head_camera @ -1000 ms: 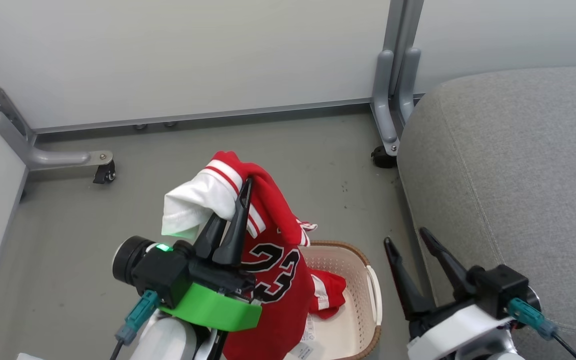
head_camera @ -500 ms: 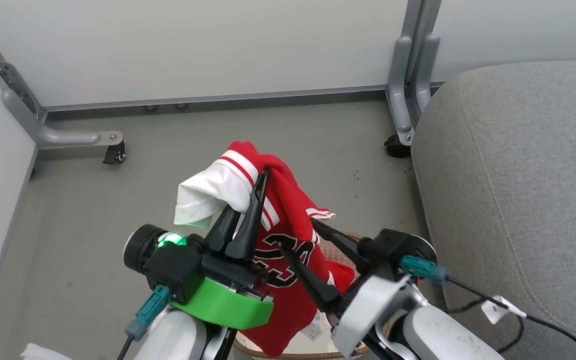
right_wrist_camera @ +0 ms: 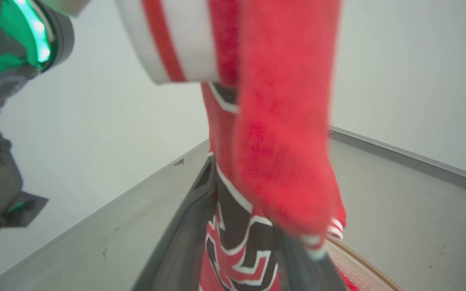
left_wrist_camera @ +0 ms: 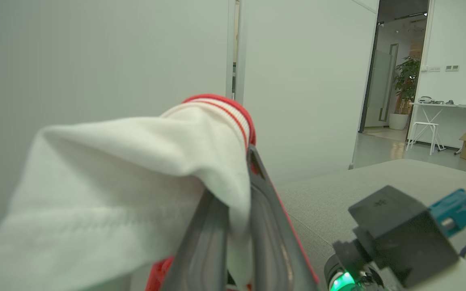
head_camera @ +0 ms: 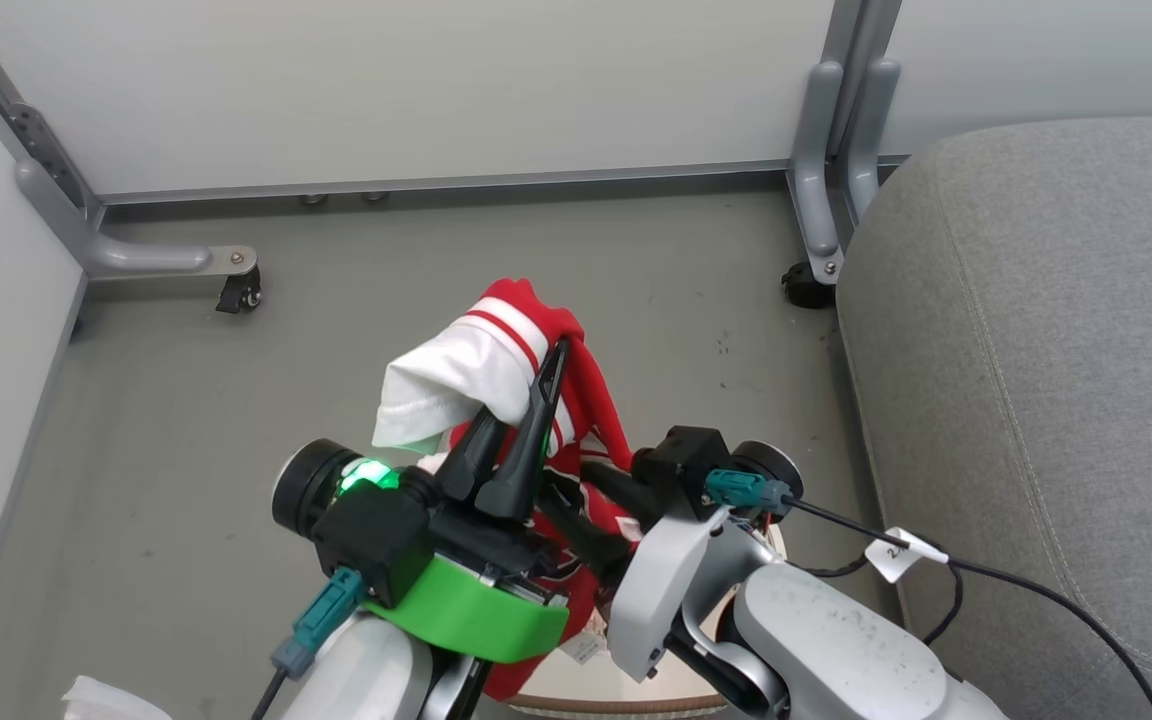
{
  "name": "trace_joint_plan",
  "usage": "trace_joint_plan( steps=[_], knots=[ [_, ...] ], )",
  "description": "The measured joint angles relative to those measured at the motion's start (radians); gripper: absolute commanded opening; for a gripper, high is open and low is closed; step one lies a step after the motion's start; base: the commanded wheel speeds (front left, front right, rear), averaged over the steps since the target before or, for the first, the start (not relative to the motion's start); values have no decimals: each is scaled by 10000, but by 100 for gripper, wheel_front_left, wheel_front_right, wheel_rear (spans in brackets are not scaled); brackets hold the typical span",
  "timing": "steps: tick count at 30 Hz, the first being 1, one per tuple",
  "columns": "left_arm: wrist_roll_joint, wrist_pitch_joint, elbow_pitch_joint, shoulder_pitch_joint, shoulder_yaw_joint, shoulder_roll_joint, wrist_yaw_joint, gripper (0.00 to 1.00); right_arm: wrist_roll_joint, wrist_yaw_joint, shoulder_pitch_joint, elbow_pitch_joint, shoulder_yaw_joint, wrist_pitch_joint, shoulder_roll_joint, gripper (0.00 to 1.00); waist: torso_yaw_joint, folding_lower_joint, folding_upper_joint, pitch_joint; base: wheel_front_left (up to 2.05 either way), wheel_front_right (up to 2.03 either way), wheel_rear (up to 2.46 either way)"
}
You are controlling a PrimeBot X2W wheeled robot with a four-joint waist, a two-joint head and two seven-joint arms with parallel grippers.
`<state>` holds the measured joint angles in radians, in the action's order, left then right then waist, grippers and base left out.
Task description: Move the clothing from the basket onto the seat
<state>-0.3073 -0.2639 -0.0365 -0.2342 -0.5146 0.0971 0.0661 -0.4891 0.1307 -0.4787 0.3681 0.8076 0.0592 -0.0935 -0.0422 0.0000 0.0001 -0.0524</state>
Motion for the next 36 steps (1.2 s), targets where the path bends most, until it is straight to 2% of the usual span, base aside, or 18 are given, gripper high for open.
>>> trace_joint_plan(
  steps=[16,17,18,19,20,26,36],
  knots=[
    [-44,0,100,1,-21,-23,2,0,-420,0,-452,619,418,621,31,0,32,0,0,98,0,0,0],
    [-44,0,104,1,-19,-23,2,5,-420,0,-476,627,418,662,23,0,28,0,0,102,0,0,0],
    [-44,0,107,1,-19,-23,-2,34,-420,0,-492,633,414,704,13,0,25,0,0,103,0,0,0],
    [-42,0,107,1,-12,-23,-33,81,-416,0,-503,639,397,769,0,0,19,0,0,103,0,0,0],
    [-10,0,107,1,10,-19,-102,100,-407,0,-505,646,376,849,-12,0,14,0,0,108,0,0,0],
    [12,311,196,198,184,224,-399,100,-247,0,-517,690,12,1193,-104,0,7,0,0,133,0,0,0],
    [211,1331,750,967,-481,1022,-205,100,-65,0,-491,805,-635,1289,-178,0,-78,0,0,196,0,0,0]
  ],
)
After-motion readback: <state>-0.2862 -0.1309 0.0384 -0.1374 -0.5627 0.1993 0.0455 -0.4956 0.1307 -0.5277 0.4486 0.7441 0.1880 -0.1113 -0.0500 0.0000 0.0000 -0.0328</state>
